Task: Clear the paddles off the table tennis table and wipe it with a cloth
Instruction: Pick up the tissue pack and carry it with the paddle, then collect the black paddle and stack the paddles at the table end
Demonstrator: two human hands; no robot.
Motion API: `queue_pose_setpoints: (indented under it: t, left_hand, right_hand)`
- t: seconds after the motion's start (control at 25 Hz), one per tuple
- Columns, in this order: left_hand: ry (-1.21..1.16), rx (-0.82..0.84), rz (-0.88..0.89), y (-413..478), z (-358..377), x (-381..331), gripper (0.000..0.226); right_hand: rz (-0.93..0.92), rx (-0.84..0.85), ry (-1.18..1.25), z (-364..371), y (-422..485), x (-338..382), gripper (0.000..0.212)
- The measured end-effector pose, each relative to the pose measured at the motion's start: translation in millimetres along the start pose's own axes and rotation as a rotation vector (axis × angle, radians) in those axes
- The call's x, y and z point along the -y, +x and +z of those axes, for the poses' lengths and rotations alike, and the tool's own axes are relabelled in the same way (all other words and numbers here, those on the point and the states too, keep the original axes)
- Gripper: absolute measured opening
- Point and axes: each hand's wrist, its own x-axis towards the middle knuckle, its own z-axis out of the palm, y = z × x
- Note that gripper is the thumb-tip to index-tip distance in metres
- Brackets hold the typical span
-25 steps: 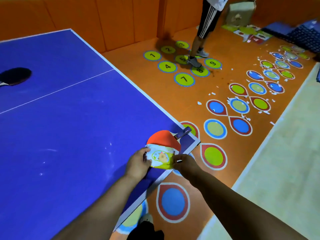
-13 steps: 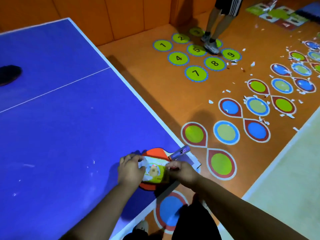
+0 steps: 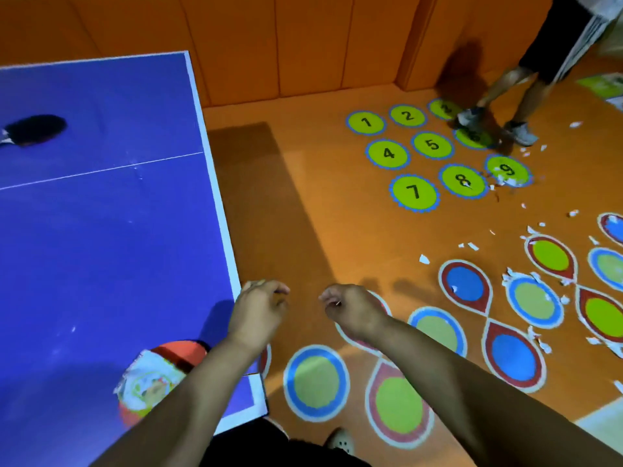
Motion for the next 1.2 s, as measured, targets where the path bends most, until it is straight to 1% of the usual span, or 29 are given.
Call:
queue_pose_setpoints:
  t: [0.2, 0.36, 0.52, 0.72, 0.84, 1.04, 1.12, 1.2]
  left_hand:
    - [0.018, -0.052, -0.148, 24.5, 17.7, -16.8, 0.019]
    - [-0.012, -0.124, -0.245, 69.8, 31.9, -20.7, 0.018]
    - [-0.06, -0.168, -0.265, 137.9, 41.7, -35.7, 0.017]
    - [-0.136, -0.17, -0.306, 207.9, 35.7, -54.8, 0.015]
    - [-0.097, -0.169, -0.346, 237.2, 25.3, -52.4, 0.016]
    - [0.019, -0.191, -0.399, 296.6, 9.9, -35.3, 0.017]
    - [0.05, -0.238, -0.42, 324.9, 3.6, -28.9, 0.018]
    - [0.099, -0.309, -0.448, 359.9, -7.0, -23.4, 0.02]
  right_hand:
    - [-0.121, 0.112, -0.065, -40.2, 54.1, -14.8, 0.025]
    - [-0.179, 0.191, -0.144, -66.8, 107.4, -10.6, 0.025]
    - [-0.208, 0.149, -0.204, -113.2, 158.5, -1.0, 0.025]
    - [-0.24, 0.123, -0.291, -175.1, 218.6, 13.3, 0.025]
    - [-0.25, 0.144, -0.335, -192.7, 256.8, 21.7, 0.025]
    - [-0.367, 0.256, -0.483, -209.3, 335.2, 52.9, 0.028]
    - [-0.438, 0.274, -0.531, -214.4, 372.3, 67.5, 0.029]
    - [-0.534, 0.293, -0.638, -221.9, 417.2, 85.9, 0.03]
